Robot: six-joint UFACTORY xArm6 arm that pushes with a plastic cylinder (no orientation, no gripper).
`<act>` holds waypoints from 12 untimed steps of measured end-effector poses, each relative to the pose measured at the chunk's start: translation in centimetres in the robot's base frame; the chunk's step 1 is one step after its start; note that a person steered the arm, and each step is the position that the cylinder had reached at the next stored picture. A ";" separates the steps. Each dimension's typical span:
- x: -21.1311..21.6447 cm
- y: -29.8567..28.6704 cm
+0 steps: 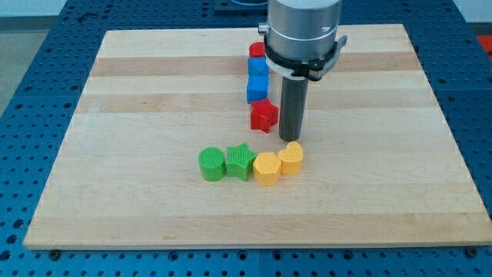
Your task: Move the yellow heart a bit up
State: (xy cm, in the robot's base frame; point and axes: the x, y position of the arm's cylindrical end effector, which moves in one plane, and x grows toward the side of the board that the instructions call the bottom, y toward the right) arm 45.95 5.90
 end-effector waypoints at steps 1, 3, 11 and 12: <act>0.4 3.3; 4.7 3.3; 5.4 -0.5; 5.4 -1.2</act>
